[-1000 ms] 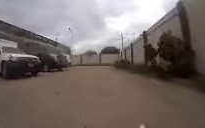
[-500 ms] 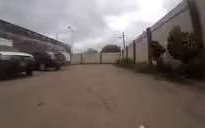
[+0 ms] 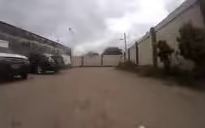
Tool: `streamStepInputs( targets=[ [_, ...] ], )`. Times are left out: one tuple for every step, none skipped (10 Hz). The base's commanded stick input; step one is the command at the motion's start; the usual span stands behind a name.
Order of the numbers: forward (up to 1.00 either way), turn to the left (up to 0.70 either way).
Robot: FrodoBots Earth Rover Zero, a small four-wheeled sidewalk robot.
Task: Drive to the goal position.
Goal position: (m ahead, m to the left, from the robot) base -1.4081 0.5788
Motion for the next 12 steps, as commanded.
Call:
streamStepInputs(
  targets=[
    [1.0,0.0],
    [1.0,0.0],
    [1.0,0.0],
    [1.0,0.0],
    [1.0,0.0],
    [1.0,-0.13],
    [1.0,-0.27],
    [1.0,-0.27],
    [1.0,-0.19],
    [1.0,-0.01],
    [1.0,0.0],
    [1.0,0.0]
  ],
)
